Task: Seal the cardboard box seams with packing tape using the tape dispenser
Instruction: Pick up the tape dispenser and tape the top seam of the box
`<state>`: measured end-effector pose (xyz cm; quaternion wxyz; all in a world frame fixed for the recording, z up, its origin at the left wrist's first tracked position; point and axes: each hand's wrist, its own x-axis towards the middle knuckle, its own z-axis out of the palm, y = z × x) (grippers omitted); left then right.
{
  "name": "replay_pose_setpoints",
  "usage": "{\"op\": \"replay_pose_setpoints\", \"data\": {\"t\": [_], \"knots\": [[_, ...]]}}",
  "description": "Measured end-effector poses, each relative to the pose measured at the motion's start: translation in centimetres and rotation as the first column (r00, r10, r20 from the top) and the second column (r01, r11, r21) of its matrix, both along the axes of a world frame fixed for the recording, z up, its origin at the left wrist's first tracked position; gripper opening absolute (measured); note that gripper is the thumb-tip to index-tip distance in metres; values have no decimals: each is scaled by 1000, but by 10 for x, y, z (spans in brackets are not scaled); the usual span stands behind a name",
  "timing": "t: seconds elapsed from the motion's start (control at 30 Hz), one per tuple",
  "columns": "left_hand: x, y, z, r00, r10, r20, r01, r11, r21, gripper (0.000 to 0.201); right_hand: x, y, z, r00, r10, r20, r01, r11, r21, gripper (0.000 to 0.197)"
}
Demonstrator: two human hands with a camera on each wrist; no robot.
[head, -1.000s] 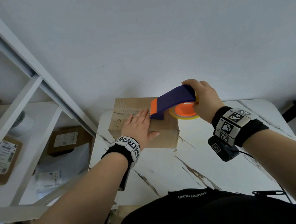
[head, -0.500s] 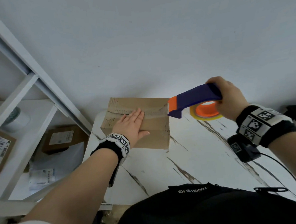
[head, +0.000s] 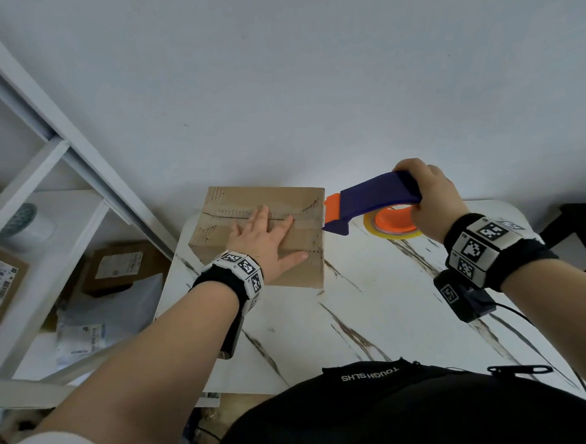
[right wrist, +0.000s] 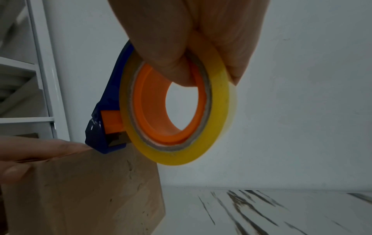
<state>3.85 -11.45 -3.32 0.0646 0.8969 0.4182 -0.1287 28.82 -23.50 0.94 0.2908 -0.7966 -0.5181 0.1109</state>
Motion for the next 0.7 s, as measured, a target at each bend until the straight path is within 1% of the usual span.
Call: {"op": "replay_pose_setpoints", "data": {"t": [0.13,0.23,0.3,0.4,0.47,0.6,0.7], "knots": [[11,-11,2,996,-72,57,70,997,32,87,-1,0,-3,1000,-3,-4,3,1000,-5,58],[22,-19,1,992,-48,115,46,999,17,88,-2,-1,-3,1000,-2,-6,2,1000,-7,58],[29,-24,1,993,-26,116,24,1000,15,91,-1,-1,-2,1000,-6,-10,6,1000,-11,57],[41,-30,-2,992,-51,114,48,999,25,95,-1,-2,-4,1000,-8,-14,8,1000,-20,57],[48,-33,-6,989,-62,133,58,998,33,91,0,-3,-6,1000,-8,-16,8,1000,-19,56],[57,-35,-9,978,-39,206,29,998,52,77,3,-4,-12,999,-15,-30,14,1000,-20,57],[60,-37,-10,966,-25,257,14,999,47,75,6,-5,-18,999,-10,-43,10,1000,-14,57]]}}
